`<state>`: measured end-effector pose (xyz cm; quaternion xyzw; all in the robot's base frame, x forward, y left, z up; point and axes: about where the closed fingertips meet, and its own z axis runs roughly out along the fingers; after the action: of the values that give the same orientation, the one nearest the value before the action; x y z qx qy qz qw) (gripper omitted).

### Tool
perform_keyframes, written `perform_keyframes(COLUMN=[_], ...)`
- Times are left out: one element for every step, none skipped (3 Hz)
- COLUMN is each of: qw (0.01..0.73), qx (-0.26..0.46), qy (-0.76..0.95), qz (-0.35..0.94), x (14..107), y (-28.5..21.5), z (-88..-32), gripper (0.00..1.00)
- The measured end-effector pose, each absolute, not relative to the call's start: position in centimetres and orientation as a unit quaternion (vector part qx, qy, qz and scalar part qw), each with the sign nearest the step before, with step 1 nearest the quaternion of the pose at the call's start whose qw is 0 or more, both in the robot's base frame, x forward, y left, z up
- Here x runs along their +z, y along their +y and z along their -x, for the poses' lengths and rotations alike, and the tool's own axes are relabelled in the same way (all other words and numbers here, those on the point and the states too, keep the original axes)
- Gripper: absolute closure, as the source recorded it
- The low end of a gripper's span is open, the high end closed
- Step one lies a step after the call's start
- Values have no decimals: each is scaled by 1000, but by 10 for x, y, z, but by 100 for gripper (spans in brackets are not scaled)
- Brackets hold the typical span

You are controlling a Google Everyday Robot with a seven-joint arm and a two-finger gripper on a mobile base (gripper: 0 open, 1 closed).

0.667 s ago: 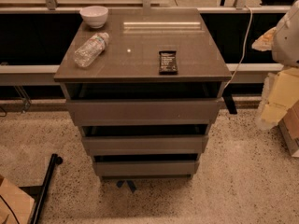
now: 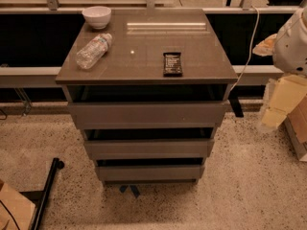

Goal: Open bottom drawer

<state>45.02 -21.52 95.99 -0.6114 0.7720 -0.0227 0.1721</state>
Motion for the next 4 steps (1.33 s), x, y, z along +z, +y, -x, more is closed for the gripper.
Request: perform_keyframes(qw=[182, 207, 203, 191], qx=[-9, 6, 3, 47], qy=[761, 745, 747, 761], qz=[622, 634, 633, 618], x=[931, 859, 861, 823], y=[-218, -222, -220, -206], z=[-467, -506, -504, -501], gripper=[0, 0, 0, 0])
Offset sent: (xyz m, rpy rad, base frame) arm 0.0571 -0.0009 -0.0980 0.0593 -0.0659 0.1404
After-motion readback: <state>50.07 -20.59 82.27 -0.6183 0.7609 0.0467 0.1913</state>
